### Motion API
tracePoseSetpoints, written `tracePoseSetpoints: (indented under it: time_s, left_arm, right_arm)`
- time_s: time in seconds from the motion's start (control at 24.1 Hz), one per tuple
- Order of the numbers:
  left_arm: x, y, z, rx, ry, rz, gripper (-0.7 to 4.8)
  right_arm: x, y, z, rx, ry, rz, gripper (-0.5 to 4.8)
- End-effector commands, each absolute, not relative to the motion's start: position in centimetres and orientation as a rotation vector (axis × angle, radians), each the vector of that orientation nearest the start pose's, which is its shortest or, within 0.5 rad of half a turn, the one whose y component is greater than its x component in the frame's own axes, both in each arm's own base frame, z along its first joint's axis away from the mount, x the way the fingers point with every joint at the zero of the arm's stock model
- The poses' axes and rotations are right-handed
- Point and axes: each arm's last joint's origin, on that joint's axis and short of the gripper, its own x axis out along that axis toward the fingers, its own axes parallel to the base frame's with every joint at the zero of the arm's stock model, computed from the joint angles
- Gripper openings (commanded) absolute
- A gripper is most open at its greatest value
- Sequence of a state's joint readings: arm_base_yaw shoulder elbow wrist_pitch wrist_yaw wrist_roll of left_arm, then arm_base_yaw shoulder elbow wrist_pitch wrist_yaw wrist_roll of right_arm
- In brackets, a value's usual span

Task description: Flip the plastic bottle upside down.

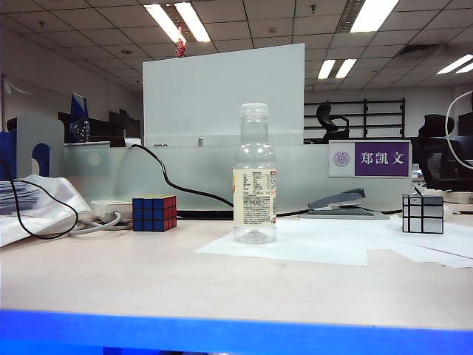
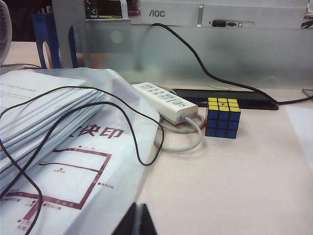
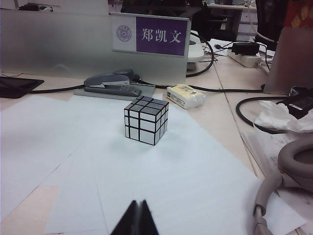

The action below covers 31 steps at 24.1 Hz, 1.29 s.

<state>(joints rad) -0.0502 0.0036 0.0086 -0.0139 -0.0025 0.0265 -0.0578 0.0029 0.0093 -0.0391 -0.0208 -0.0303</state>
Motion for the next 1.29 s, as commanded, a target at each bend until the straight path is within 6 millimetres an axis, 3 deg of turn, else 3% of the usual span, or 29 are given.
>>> tracePoseSetpoints:
  time_s: [0.04,0.21,0.29,0.46,0.62,0.83,1.0,1.12,1.29]
  left_arm:
    - [9.7,-0.5,16.7,0.026,-0.009,-0.051,-0.06]
    - [9.7,-0.5,16.7,0.024,-0.009,-0.052,-0.06]
    - [9.7,-0.6,16.6,-0.074,-0.001,-0.08,-0.06]
    - [9.6,-1.2,16.6,-0.391,0.057,-0.292,-0.06]
    - [9.4,-1.7,16.8,-0.437,0.095,-0.494,-0.06]
    - [9.3,-1.9,16.8,-0.432,0.103,-0.559,-0.06]
    - [9.2,-2.0,16.8,-0.494,0.144,-0.619,-0.05]
    - [9.0,-2.2,16.8,-0.509,0.169,-0.677,-0.05]
    - [9.0,-2.2,16.8,-0.508,0.169,-0.681,-0.05]
  right_arm:
    - [9.8,-0.5,16.2,-0.026,0.022,-0.036,-0.06]
    - [9.8,-0.5,16.2,-0.025,0.021,-0.036,-0.06]
    - [9.8,-0.4,16.2,-0.017,0.017,-0.015,-0.06]
    - [9.7,0.1,16.2,0.221,0.035,0.169,-0.06]
    - [9.6,0.5,16.8,0.472,0.035,0.328,-0.06]
    - [9.5,0.7,17.4,0.667,0.034,0.392,-0.06]
    - [9.4,0.8,18.0,0.659,-0.015,0.442,-0.06]
    - [9.2,0.8,18.8,0.561,-0.111,0.46,0.17]
    - [9.4,0.5,19.2,0.559,-0.178,0.366,0.21]
